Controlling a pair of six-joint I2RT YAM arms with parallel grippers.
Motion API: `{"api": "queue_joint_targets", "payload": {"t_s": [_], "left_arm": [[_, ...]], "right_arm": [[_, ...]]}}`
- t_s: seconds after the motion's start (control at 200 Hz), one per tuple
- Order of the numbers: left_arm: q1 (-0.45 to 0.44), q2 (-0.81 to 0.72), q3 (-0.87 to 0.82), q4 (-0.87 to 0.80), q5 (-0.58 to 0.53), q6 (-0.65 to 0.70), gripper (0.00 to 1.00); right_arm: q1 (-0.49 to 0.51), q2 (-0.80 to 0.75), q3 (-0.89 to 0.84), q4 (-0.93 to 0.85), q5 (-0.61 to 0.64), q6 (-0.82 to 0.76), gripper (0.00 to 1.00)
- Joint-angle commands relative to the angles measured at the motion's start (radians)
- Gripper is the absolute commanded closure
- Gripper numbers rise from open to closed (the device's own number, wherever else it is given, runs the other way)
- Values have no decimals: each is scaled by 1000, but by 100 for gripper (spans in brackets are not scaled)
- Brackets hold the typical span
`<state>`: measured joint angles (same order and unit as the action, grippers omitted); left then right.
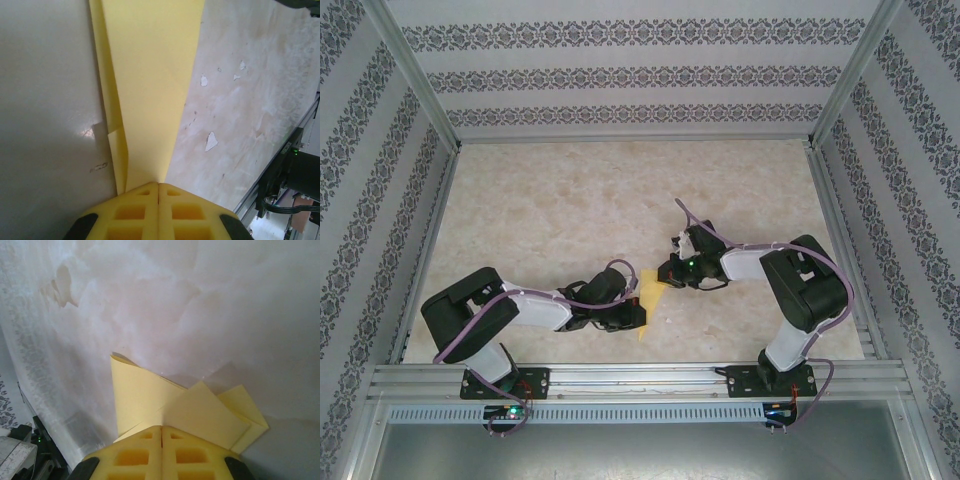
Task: Fold a paper plane with a square sheet of paper (fold left side to right side)
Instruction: Fold the wing for the fifth time at the center of the table.
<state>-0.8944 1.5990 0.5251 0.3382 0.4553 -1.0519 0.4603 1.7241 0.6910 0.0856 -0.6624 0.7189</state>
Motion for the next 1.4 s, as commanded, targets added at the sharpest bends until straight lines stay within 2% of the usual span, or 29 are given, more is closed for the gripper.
{"api": "queue_joint_targets", "payload": {"t_s": [0.0, 0.195, 0.55, 1.009, 1.394], "left_arm": [[6, -38, 57, -108, 8, 31, 100], [9, -53, 142, -143, 24, 57, 100], [12, 123, 225, -43, 101, 49, 100], [12, 125, 107, 6, 99, 12, 100], [-2, 59, 13, -2, 160, 32, 100]], "right_arm": [[-6, 25, -29, -59, 76, -40, 100], [-9, 21, -51, -70, 97, -46, 100], [-11, 29, -48, -86, 113, -50, 100], [-15, 64, -25, -175, 168, -108, 100], [-34, 87, -1, -230, 193, -149, 100]]}}
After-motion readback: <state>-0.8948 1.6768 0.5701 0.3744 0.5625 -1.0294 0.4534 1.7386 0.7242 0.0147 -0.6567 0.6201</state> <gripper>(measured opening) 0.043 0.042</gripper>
